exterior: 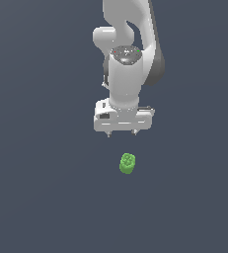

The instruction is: Pick up the object and move it to a goal position.

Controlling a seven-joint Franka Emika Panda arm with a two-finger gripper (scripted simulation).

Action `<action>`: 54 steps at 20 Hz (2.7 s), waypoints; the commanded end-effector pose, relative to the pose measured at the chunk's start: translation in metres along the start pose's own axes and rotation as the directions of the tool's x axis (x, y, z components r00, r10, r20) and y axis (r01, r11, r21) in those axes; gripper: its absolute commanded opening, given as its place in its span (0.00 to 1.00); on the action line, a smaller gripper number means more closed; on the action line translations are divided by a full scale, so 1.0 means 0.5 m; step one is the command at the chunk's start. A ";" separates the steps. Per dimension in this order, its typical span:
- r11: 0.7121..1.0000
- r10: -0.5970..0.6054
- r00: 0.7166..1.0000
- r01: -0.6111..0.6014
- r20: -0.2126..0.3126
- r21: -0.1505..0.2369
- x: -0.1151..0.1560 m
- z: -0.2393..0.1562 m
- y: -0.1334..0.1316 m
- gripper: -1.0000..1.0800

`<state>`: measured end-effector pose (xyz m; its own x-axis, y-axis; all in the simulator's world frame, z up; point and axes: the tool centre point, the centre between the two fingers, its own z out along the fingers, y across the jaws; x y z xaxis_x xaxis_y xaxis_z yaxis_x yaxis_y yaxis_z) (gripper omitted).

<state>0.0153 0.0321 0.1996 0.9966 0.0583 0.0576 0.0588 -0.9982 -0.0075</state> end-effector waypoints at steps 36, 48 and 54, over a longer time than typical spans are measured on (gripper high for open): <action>0.888 0.460 0.887 -0.459 0.046 -0.032 0.111 0.149 -0.051 0.96; 0.882 0.471 0.881 -0.470 0.047 -0.034 0.111 0.183 -0.053 0.96; 0.881 0.474 0.880 -0.472 0.047 -0.034 0.106 0.244 -0.052 0.96</action>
<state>0.0734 0.0624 0.0876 0.9074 -0.4202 -0.0007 -0.4202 -0.9074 0.0004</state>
